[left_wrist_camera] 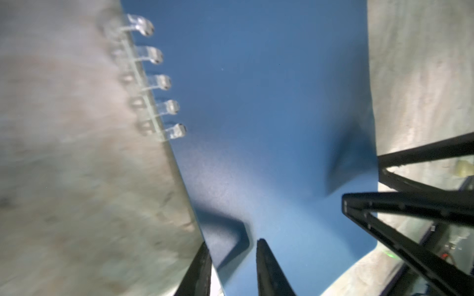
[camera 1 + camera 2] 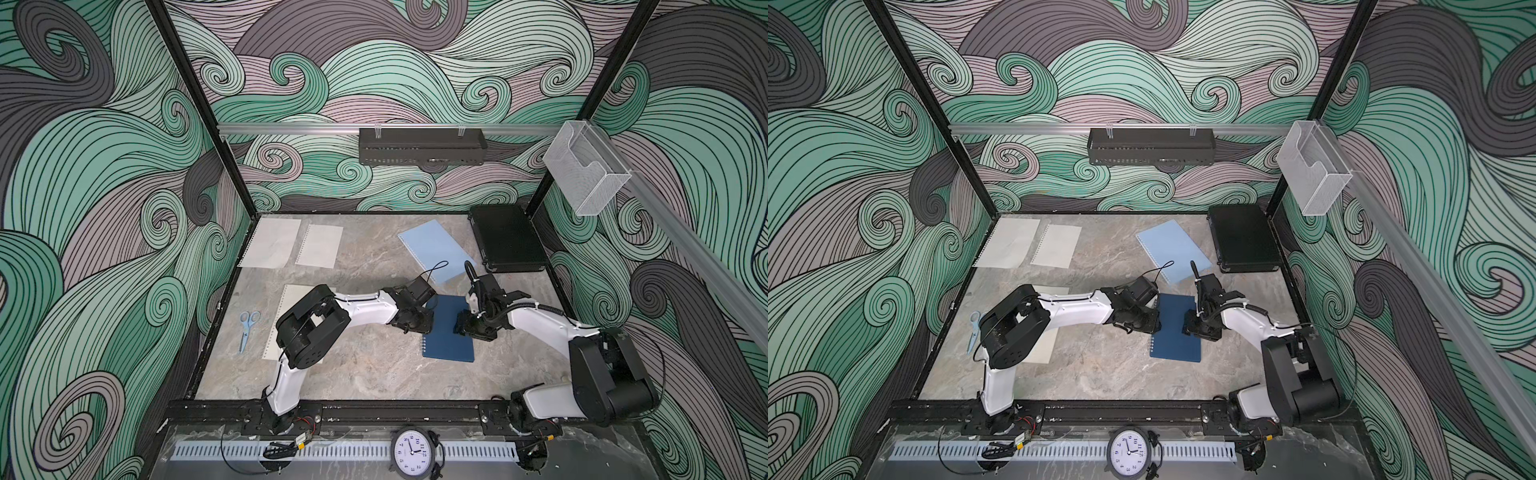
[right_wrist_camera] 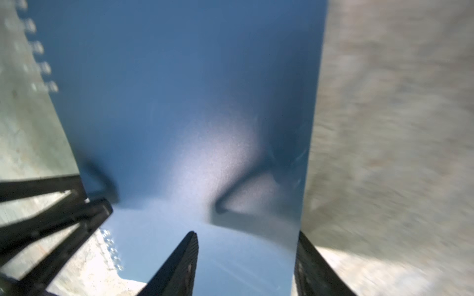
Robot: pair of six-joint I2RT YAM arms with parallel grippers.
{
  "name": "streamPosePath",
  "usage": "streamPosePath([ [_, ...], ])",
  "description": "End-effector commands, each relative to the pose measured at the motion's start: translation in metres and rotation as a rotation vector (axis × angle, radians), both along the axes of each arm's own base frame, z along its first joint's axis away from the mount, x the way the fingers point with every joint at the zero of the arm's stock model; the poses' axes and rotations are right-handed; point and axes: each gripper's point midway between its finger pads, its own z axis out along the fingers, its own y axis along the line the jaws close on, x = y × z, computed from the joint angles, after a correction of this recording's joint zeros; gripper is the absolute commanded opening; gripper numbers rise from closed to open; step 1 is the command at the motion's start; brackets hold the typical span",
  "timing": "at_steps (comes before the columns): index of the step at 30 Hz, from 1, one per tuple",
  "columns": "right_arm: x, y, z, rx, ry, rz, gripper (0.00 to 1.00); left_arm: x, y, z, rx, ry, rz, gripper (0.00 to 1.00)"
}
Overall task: Tear off pages from different notebooks
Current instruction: Move the notebook to the center of the board.
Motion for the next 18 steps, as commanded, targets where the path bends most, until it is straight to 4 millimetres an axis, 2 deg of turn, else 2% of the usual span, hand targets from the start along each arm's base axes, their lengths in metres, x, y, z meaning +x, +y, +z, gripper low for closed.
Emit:
streamPosePath([
  [1, 0.007, -0.018, 0.011, -0.043, -0.013, -0.047, 0.65, -0.029, -0.015, -0.029, 0.018, 0.109, -0.045, 0.30],
  [5, 0.015, -0.037, 0.014, -0.061, 0.003, -0.085, 0.70, -0.036, -0.033, -0.035, 0.002, 0.135, -0.059, 0.30],
  [9, 0.022, -0.058, 0.009, -0.080, 0.008, -0.152, 0.79, -0.033, -0.049, -0.040, -0.011, 0.145, -0.055, 0.30],
  [13, 0.026, -0.081, 0.001, -0.079, 0.034, -0.229, 0.80, -0.029, -0.064, -0.043, -0.030, 0.151, -0.052, 0.30],
  [18, 0.030, -0.097, -0.001, -0.055, 0.034, -0.293, 0.82, -0.028, -0.081, -0.050, -0.051, 0.177, -0.060, 0.30],
])
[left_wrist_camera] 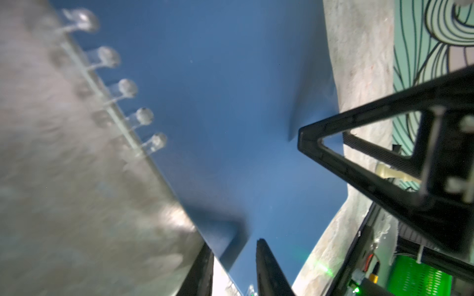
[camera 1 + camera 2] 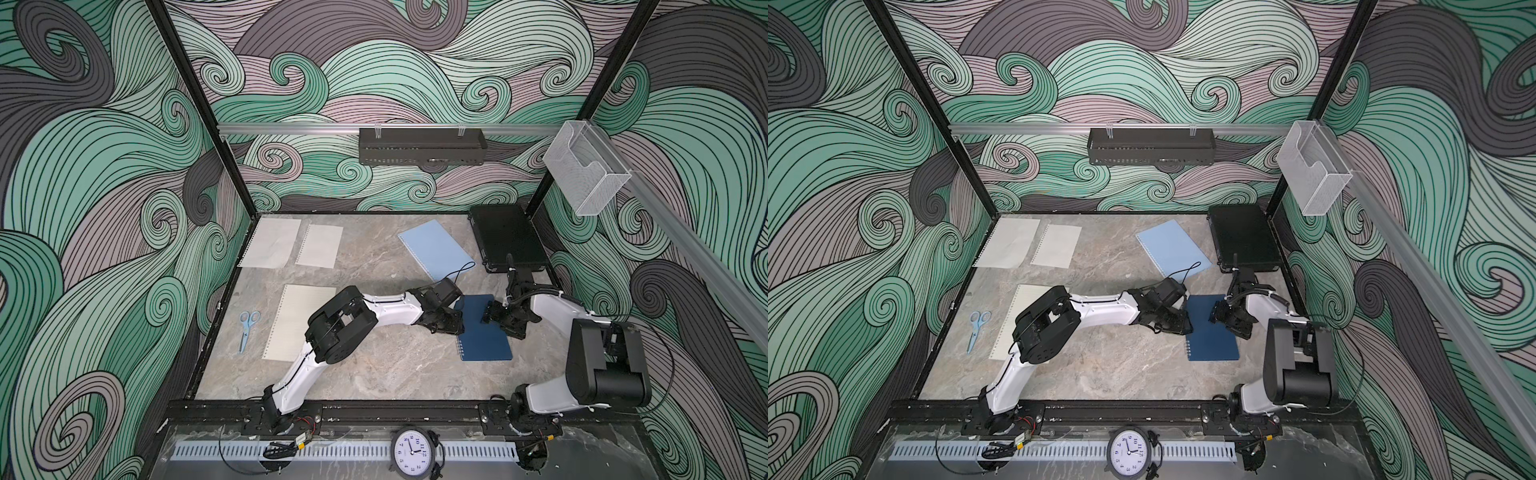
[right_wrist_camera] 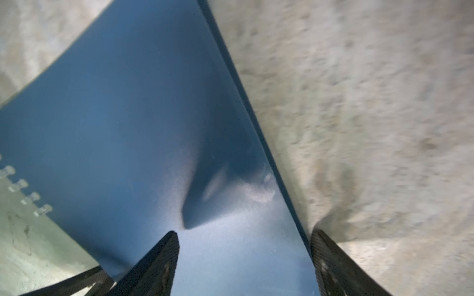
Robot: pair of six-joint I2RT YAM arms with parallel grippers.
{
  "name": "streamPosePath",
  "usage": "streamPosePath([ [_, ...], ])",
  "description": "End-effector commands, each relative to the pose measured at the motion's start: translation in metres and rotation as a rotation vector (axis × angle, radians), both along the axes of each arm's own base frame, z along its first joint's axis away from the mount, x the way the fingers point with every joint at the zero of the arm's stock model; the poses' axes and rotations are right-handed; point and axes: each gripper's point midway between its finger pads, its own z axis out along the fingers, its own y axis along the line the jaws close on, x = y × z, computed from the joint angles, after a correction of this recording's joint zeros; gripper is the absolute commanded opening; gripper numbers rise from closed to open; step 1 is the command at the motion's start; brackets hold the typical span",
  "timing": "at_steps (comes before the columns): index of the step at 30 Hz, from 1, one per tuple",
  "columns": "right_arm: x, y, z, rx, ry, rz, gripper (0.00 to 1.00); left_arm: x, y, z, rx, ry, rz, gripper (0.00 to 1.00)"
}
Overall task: Tear off pages from different notebooks
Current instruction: Move the notebook to the center of the board.
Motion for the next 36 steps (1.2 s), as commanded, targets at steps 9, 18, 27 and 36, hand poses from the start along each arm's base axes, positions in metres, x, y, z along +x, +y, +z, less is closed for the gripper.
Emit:
streamPosePath([
  [9, 0.010, -0.022, 0.007, 0.033, -0.041, -0.073, 0.84, -0.032, -0.028, -0.064, 0.031, 0.138, -0.043, 0.31],
  [18, 0.019, -0.045, 0.017, 0.025, -0.075, -0.157, 0.87, -0.043, -0.075, -0.068, -0.058, 0.161, -0.086, 0.32],
  [27, 0.022, -0.053, 0.028, 0.013, -0.106, -0.160, 0.89, -0.035, -0.080, -0.067, -0.039, 0.128, -0.086, 0.37],
  [36, 0.025, -0.057, 0.049, -0.017, -0.176, -0.161, 0.90, -0.018, -0.038, -0.018, 0.040, -0.032, -0.066, 0.51],
])
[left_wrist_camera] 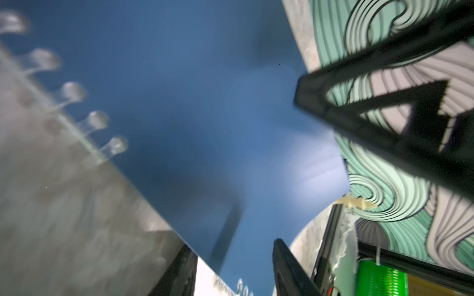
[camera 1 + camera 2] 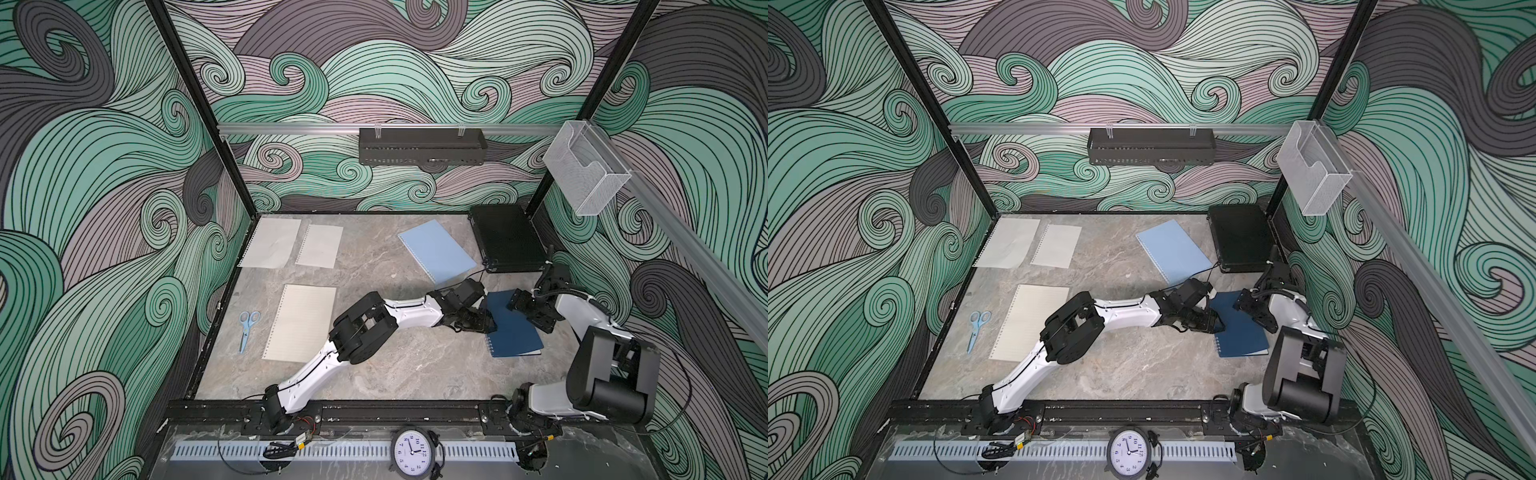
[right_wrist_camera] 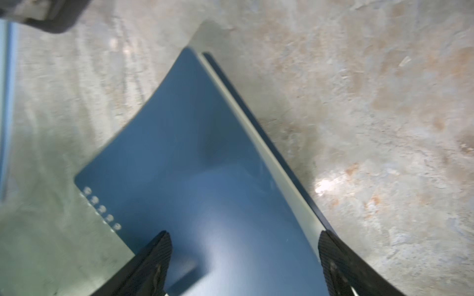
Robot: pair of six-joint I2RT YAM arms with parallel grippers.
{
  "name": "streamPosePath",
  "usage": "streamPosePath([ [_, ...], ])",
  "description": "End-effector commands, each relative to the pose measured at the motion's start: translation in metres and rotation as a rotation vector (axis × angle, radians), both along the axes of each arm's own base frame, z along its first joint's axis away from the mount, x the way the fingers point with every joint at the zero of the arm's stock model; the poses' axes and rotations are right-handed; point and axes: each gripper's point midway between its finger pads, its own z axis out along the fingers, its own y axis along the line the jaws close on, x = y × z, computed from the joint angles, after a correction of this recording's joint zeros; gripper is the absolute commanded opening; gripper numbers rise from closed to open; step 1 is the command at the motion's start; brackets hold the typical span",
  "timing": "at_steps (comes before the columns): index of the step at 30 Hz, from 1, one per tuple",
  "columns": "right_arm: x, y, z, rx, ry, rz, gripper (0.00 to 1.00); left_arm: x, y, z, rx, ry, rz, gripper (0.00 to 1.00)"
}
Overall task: Tear off pages from different notebooks
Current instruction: Move the notebook to the center of the board.
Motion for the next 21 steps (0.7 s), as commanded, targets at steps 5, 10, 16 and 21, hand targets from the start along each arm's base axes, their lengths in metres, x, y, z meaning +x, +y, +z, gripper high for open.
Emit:
streamPosePath([
  [5, 0.002, 0.011, 0.021, 0.035, -0.042, 0.019, 0.93, -0.006, 0.059, -0.007, 0.224, -0.074, 0.033, 0.54],
  [10, 0.002, 0.007, 0.034, 0.001, -0.074, 0.015, 0.98, 0.002, 0.073, 0.010, 0.230, -0.122, 0.067, 0.55],
  [16, 0.001, 0.003, 0.053, -0.035, -0.128, 0.011, 1.00, 0.015, 0.102, 0.022, 0.259, -0.173, 0.140, 0.56],
  [21, 0.008, 0.016, 0.073, 0.002, -0.219, 0.058, 1.00, 0.031, 0.150, 0.028, 0.274, -0.193, 0.250, 0.56],
])
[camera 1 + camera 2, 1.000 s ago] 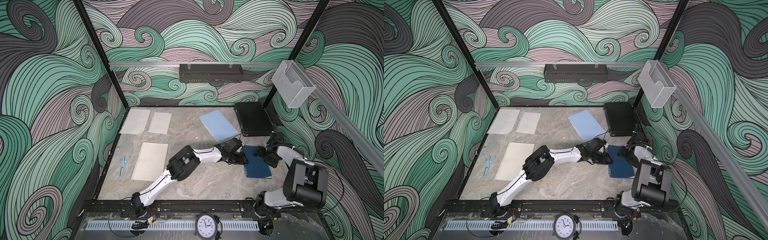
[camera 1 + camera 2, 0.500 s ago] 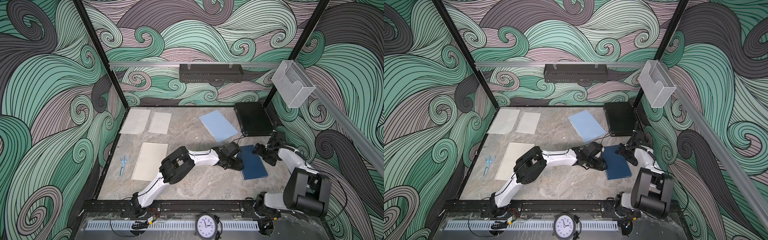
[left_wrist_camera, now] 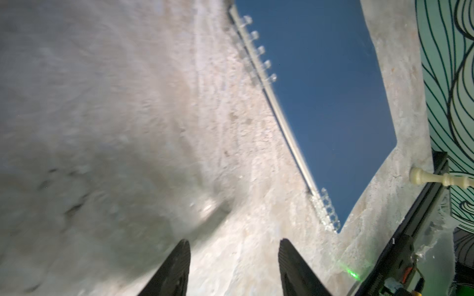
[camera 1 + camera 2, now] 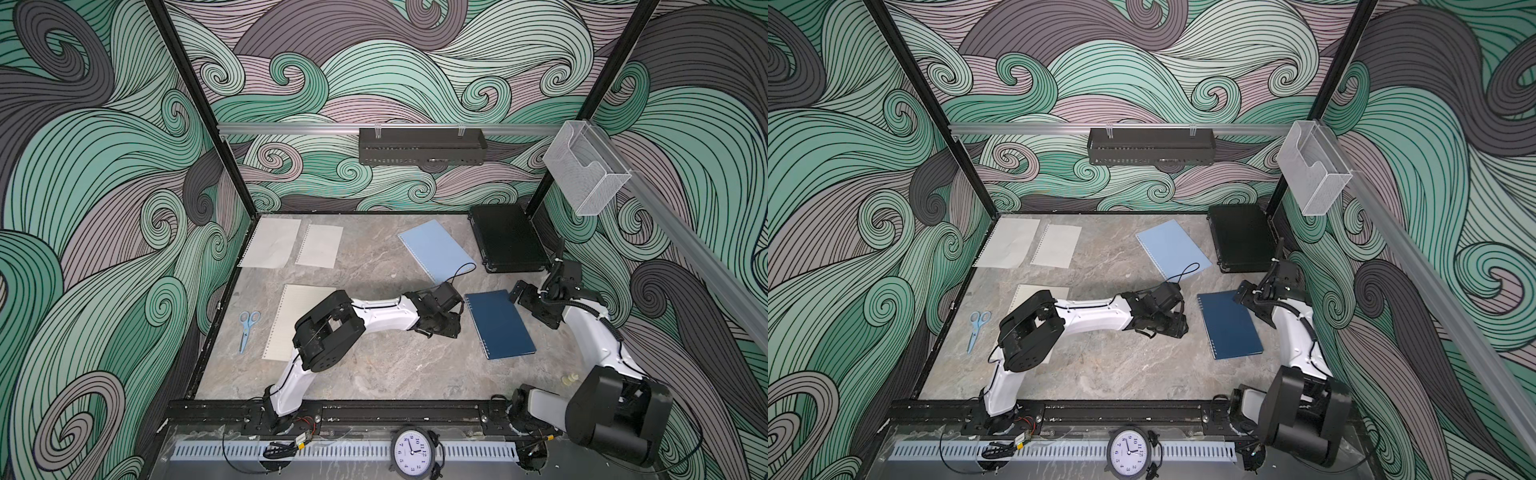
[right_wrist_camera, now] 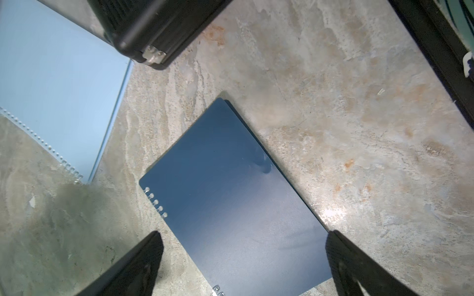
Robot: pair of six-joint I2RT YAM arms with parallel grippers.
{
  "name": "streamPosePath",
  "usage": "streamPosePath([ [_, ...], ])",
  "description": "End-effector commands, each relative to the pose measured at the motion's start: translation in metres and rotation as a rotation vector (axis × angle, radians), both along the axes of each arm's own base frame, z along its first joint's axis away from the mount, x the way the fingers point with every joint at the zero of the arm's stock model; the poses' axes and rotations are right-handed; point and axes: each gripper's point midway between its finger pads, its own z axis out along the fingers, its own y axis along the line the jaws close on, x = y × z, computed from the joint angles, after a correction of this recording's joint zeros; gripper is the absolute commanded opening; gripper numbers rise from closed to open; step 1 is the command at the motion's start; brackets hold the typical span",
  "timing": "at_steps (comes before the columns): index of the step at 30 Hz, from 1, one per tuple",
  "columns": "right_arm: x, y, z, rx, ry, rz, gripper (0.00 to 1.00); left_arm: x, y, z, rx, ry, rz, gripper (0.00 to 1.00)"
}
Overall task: Tear off pages from different notebooks
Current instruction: Move the notebook to the center of the board.
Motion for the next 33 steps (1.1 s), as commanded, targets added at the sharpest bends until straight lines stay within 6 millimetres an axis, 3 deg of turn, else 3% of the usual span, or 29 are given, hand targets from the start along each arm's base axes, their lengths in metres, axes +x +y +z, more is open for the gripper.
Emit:
streamPosePath([
  [1, 0.006, 0.011, 0.020, 0.010, -0.062, 0.056, 1.00, 0.024, 0.034, 0.022, -0.003, -0.069, 0.102, 0.56],
  [7, 0.021, 0.046, 0.036, -0.023, -0.108, 0.198, 0.98, 0.035, 0.114, 0.016, 0.046, -0.051, 0.251, 0.55],
  [12, 0.047, 0.097, 0.037, -0.050, -0.102, 0.385, 0.91, 0.036, 0.167, 0.019, 0.068, -0.045, 0.345, 0.55],
  [15, 0.064, 0.134, 0.031, -0.090, -0.085, 0.515, 0.85, 0.033, 0.185, 0.027, 0.074, -0.060, 0.377, 0.55],
  [21, 0.098, 0.182, 0.006, -0.165, 0.007, 0.680, 0.72, 0.020, 0.209, 0.038, 0.102, -0.045, 0.424, 0.55],
  [27, 0.122, 0.215, -0.025, -0.245, 0.102, 0.808, 0.64, 0.009, 0.231, 0.051, 0.105, -0.063, 0.472, 0.55],
  [33, 0.138, 0.236, -0.058, -0.266, 0.179, 0.878, 0.58, 0.000, 0.248, 0.058, 0.084, -0.083, 0.524, 0.56],
])
